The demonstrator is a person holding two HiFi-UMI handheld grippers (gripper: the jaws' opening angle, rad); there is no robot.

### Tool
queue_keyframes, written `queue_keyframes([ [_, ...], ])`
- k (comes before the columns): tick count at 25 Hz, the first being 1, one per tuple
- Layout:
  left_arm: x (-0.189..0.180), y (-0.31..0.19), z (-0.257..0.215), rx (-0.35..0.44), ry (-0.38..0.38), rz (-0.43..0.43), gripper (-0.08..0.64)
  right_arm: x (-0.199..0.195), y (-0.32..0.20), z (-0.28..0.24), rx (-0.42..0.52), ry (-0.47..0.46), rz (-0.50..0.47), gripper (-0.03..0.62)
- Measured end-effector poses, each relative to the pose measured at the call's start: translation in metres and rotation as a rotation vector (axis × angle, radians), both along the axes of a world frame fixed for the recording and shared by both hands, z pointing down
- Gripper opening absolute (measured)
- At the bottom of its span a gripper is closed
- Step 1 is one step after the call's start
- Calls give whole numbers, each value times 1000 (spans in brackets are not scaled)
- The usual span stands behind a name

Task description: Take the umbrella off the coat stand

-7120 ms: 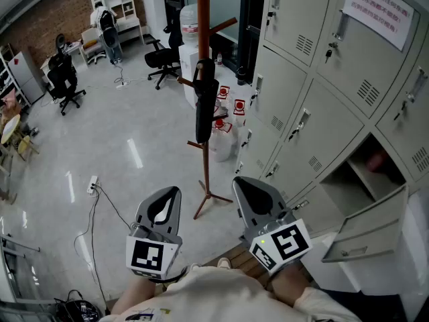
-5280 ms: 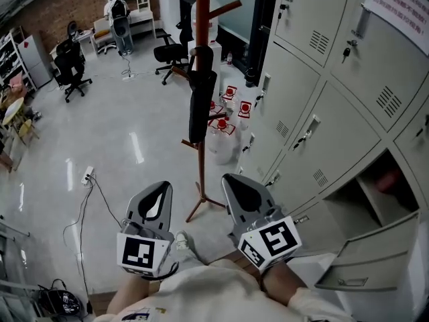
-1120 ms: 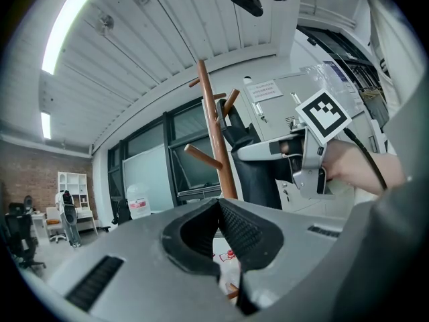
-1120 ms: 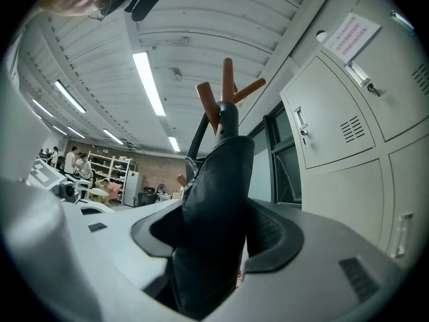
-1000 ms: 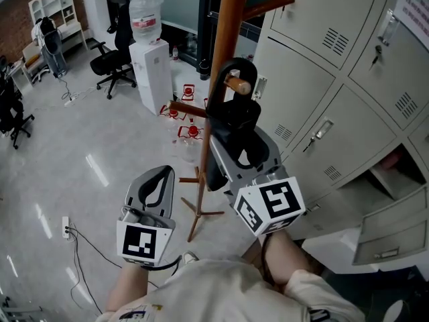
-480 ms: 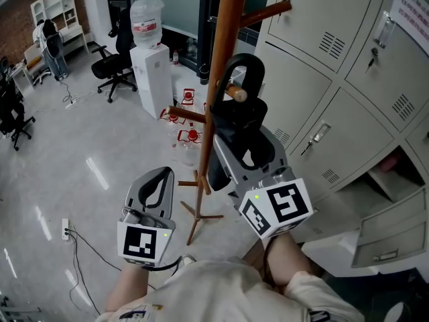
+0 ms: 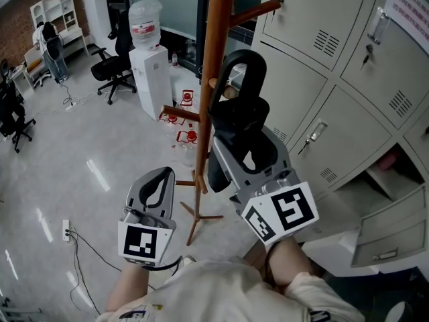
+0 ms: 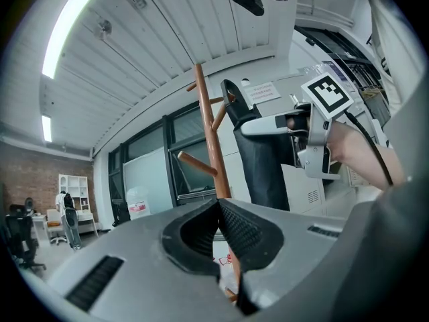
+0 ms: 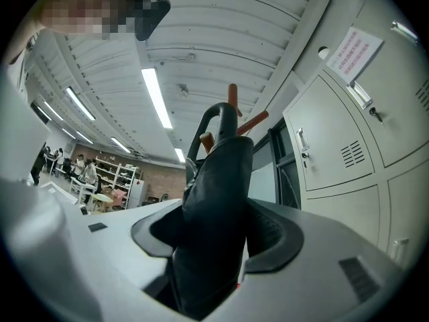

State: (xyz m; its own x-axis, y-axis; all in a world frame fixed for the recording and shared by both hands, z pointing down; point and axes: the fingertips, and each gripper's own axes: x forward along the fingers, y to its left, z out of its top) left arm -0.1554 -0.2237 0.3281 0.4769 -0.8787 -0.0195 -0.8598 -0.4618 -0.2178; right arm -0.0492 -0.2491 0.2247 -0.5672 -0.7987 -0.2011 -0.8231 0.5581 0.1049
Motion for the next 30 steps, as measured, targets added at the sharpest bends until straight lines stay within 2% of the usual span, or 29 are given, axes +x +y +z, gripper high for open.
queue_keyframes([
  [10, 19, 0, -1, 4, -19, 36, 8, 21, 10, -10, 13, -44, 0, 258],
  [18, 45, -5, -11, 22, -34, 84, 8, 58, 16, -16, 31, -54, 76, 258],
  [24, 73, -8, -33, 42, 14, 157, 8, 95, 23, -17, 35, -53, 154, 258],
  [30, 99, -13, -40, 63, -5, 195, 8, 127, 34, -15, 29, -33, 219, 256],
])
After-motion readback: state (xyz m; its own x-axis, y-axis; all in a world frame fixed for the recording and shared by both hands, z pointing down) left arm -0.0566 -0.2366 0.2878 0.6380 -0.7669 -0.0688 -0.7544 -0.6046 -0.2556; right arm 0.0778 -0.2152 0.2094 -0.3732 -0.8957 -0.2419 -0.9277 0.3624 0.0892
